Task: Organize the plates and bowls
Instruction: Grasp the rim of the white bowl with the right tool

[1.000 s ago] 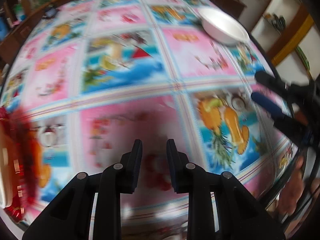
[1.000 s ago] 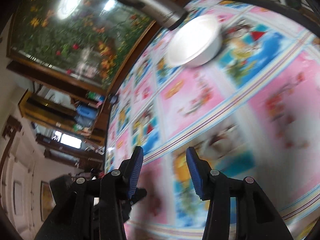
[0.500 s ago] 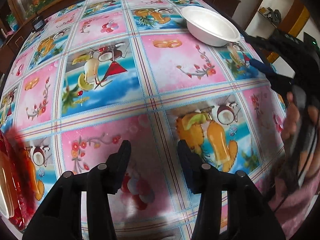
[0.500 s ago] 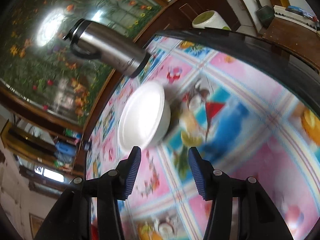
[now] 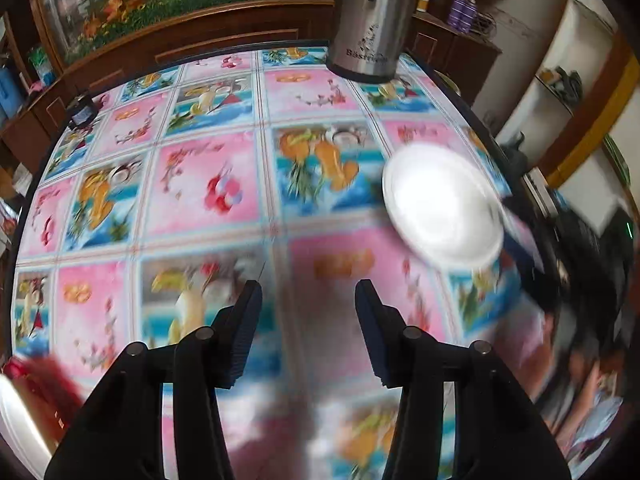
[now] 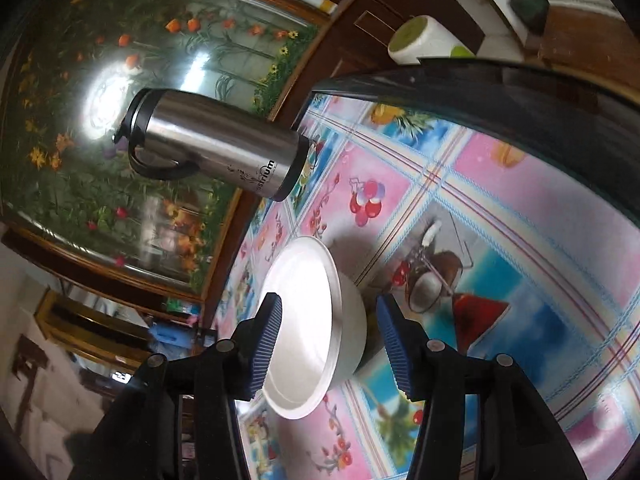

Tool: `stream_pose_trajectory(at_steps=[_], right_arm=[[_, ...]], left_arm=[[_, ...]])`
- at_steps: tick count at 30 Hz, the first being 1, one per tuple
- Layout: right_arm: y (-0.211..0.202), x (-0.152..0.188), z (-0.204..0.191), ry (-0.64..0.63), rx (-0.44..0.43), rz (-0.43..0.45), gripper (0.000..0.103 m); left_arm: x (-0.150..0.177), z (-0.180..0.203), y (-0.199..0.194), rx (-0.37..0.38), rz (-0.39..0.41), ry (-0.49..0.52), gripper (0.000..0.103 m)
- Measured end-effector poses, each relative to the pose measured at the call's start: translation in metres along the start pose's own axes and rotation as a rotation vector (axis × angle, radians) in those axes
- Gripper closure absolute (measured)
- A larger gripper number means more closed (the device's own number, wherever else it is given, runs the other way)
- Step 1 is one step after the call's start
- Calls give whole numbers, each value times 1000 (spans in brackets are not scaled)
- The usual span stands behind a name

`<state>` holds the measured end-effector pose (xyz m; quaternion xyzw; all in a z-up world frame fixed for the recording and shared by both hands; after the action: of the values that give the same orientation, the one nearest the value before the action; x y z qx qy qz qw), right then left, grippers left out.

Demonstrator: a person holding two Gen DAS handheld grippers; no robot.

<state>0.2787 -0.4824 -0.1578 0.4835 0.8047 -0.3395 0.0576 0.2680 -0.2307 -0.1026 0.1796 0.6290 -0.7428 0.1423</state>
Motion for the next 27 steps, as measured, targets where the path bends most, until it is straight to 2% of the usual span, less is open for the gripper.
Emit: stream_pose_trajectory(at_steps=[6,13,20,23,27], right_arm=[[-2,-1,-5,-54,30,9,50],[-1,4,-3,-54,48,-10,50],[2,7,-3,-48,50,-24,50],[2,7,-1,-43,57,-21,50],[2,8,0,-43,61,-26,50]], left_arm=[[-30,23,31,10,-17,-92,57],[-29,40,56,43,-61,-168,57],[-24,64,68,79,-69,-143,57],[-20,67,75,64,-66,-130,57],[-20,68,74,23,-21,-92,57]])
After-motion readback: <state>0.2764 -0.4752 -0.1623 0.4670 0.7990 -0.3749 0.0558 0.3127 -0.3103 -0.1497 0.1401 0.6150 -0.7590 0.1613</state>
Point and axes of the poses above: each gripper's, at about its wrist camera, not at the fingertips, and y roughly the way its jaws point, z to its right, x to its underside, the point moved 10 cm from there along y, roughly the way its jaws point, and after that the axes turned 11 degrees about -y, right-handed, at the moved point
